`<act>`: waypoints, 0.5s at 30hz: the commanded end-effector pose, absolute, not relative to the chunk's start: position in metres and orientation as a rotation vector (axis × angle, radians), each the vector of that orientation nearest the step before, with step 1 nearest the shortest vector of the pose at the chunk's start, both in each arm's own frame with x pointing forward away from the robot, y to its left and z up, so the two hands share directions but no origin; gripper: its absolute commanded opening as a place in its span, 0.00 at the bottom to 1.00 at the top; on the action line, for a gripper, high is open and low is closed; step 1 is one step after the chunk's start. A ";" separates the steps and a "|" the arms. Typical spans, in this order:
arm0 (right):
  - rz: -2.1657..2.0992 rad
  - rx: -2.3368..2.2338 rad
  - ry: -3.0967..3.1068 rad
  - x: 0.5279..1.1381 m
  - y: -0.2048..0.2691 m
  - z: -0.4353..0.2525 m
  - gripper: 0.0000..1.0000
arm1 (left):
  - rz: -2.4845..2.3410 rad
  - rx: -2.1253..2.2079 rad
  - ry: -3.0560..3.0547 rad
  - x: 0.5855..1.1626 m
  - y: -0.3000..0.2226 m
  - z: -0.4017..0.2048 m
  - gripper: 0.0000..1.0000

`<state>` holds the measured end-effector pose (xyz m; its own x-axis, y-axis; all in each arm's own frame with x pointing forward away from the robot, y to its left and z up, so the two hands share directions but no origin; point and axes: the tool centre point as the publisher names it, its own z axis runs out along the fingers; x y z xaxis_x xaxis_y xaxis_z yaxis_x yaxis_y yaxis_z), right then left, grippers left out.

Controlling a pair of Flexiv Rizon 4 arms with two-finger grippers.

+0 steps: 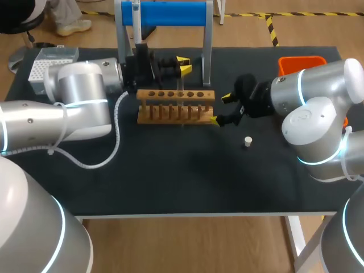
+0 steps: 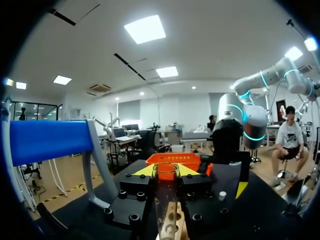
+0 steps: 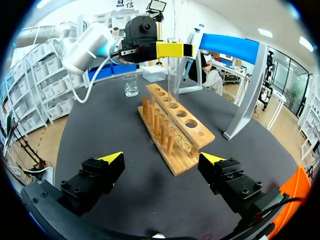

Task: Invert the test tube, pick up the pipette, mount the tip to pipette, aspirate from beaker and dispense into the tube, eject the tip, return the pipette, and cap with the stopper.

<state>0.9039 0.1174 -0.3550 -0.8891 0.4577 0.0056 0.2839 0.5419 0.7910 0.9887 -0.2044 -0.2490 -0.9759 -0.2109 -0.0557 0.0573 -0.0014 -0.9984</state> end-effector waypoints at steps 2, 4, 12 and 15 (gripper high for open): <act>1.269 0.626 2.577 0.904 0.117 -0.355 1.00 | -2.083 -0.169 2.066 0.989 -0.206 -0.251 0.00; 1.269 0.626 2.577 0.904 0.117 -0.355 1.00 | -2.082 -0.167 2.063 0.989 -0.206 -0.252 0.00; 1.269 0.626 2.577 0.904 0.117 -0.355 1.00 | -2.063 -0.190 2.085 0.989 -0.208 -0.255 0.07; 1.269 0.626 2.577 0.904 0.117 -0.355 1.00 | -2.060 -0.193 2.084 0.989 -0.207 -0.255 1.00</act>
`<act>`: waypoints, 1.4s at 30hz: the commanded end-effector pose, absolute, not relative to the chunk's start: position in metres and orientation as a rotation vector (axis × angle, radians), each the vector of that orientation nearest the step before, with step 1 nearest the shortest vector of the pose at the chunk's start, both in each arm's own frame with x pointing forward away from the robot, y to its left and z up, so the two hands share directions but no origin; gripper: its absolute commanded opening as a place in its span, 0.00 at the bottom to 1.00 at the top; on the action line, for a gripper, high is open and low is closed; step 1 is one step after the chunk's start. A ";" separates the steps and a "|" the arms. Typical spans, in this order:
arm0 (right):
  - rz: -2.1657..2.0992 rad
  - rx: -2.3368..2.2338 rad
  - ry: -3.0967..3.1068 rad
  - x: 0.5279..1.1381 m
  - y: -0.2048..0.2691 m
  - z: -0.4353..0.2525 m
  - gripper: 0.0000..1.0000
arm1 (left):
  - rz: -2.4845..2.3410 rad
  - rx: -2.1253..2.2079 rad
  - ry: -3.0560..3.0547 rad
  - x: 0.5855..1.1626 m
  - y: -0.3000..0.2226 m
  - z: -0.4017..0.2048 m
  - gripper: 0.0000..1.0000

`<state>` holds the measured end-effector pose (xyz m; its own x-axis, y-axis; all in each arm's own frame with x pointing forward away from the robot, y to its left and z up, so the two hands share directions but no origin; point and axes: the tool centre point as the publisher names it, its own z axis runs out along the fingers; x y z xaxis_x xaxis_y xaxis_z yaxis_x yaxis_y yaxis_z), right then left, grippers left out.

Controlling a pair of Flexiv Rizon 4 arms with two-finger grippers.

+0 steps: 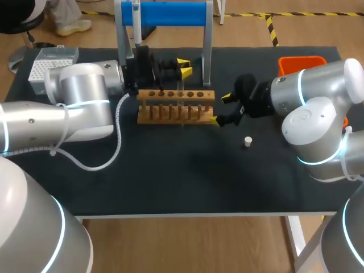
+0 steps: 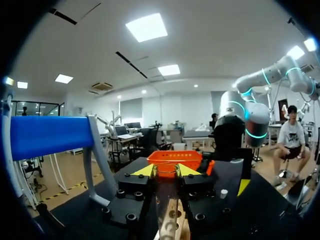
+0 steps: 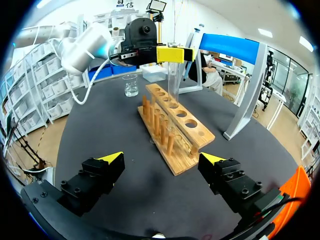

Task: Invert the test tube, pick up the pipette, mount the tip to pipette, aspirate from beaker and dispense into the tube, eject the tip, return the pipette, and cap with the stopper.

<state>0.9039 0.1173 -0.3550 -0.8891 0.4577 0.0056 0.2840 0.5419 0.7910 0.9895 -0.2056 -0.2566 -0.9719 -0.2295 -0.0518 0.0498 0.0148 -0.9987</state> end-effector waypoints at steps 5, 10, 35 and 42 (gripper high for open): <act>1.269 0.626 2.577 0.904 0.117 -0.355 1.00 | -2.078 -0.187 2.081 0.985 -0.201 -0.244 1.00; 1.269 0.626 2.577 0.904 0.117 -0.355 1.00 | -2.076 -0.125 2.160 0.971 -0.185 -0.216 1.00; 1.269 0.626 2.577 0.904 0.117 -0.355 1.00 | -1.884 -0.348 2.259 0.888 -0.065 -0.167 1.00; 1.269 0.626 2.577 0.904 0.117 -0.355 1.00 | -1.884 -0.348 2.259 0.888 -0.065 -0.167 1.00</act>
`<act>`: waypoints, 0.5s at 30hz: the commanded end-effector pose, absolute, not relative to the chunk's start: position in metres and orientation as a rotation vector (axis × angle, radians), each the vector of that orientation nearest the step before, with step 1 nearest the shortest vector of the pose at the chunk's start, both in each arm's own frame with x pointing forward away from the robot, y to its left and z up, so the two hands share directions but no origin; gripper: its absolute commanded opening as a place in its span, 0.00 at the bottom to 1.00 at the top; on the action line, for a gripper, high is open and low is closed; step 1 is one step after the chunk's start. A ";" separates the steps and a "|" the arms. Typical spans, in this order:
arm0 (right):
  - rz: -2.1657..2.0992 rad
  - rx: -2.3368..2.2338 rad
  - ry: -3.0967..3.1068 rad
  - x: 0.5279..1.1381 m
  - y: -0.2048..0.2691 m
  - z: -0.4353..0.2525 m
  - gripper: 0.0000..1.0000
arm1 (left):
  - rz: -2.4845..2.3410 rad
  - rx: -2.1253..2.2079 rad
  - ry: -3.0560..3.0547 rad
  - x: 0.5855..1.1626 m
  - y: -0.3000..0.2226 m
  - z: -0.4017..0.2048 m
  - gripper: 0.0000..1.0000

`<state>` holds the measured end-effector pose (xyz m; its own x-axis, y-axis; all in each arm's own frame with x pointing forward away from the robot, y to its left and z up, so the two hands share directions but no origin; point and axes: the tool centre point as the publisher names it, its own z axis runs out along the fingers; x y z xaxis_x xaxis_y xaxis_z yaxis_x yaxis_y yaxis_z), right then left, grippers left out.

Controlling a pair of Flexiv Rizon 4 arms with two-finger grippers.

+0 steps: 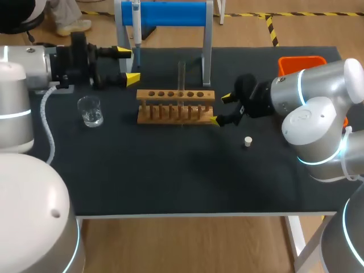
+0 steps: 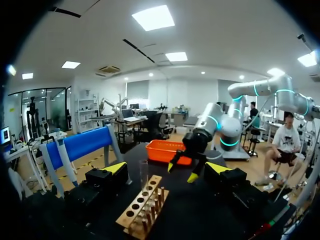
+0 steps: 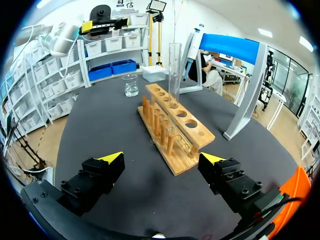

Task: Invert the test tube, pick up the pipette, mount the tip to pipette, aspirate from beaker and dispense into the tube, eject the tip, return the pipette, and cap with the stopper.

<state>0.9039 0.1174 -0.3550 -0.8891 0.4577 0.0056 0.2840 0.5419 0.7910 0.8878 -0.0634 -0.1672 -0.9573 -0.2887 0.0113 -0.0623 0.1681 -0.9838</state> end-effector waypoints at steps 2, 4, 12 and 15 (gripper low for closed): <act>1.269 0.626 2.577 0.904 0.117 -0.355 1.00 | -1.884 -0.348 2.259 0.888 -0.065 -0.167 1.00; 1.269 0.626 2.577 0.904 0.117 -0.355 1.00 | -1.884 -0.348 2.259 0.888 -0.065 -0.167 1.00; 1.269 0.626 2.577 0.904 0.117 -0.355 1.00 | -1.777 -0.462 2.271 0.893 -0.036 -0.177 1.00; 1.269 0.626 2.577 0.904 0.117 -0.355 1.00 | -1.712 -0.546 2.247 0.895 -0.012 -0.182 1.00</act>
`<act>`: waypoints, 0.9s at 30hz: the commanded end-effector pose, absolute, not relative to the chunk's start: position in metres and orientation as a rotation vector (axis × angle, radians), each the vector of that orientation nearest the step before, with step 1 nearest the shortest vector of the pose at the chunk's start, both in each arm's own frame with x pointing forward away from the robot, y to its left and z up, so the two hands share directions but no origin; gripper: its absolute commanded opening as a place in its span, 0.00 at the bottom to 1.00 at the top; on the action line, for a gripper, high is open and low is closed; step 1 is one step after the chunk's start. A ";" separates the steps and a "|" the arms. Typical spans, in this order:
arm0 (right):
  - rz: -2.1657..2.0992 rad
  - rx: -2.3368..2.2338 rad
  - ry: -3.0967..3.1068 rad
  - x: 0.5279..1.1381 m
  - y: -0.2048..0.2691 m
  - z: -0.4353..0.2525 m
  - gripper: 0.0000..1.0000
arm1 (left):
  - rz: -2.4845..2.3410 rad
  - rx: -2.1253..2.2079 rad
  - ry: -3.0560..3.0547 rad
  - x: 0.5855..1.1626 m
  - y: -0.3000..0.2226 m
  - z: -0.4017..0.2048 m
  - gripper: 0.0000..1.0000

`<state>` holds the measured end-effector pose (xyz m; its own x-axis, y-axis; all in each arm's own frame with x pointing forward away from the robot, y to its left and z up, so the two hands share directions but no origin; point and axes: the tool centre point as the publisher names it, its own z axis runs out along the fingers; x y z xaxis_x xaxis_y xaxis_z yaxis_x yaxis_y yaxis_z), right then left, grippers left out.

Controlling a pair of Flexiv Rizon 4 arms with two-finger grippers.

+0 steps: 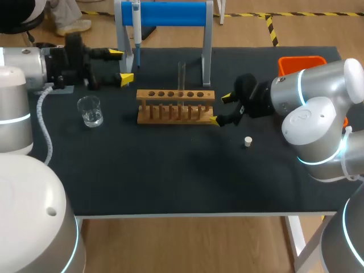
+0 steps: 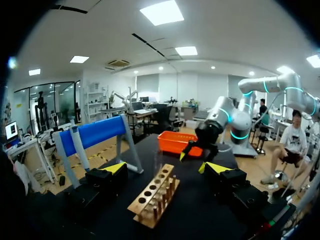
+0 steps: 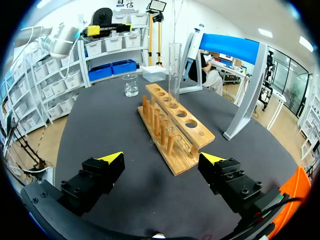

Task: Invert the test tube, pick up the pipette, mount the tip to pipette, aspirate from beaker and dispense into the tube, eject the tip, return the pipette, and cap with the stopper.

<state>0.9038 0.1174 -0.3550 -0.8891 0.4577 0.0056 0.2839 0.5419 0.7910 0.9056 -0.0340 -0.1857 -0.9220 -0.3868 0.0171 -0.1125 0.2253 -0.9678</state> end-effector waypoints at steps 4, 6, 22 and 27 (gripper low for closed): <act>1.269 0.626 2.577 0.904 0.117 -0.355 1.00 | -1.621 -0.688 2.210 0.898 0.028 -0.195 1.00; 1.269 0.626 2.577 0.904 0.117 -0.355 1.00 | -1.575 -0.750 2.195 0.899 0.052 -0.204 1.00; 1.269 0.626 2.577 0.904 0.117 -0.355 1.00 | -1.332 -1.083 2.008 0.904 0.167 -0.240 1.00; 1.269 0.626 2.577 0.904 0.117 -0.355 1.00 | -1.218 -1.171 1.961 0.905 0.186 -0.247 1.00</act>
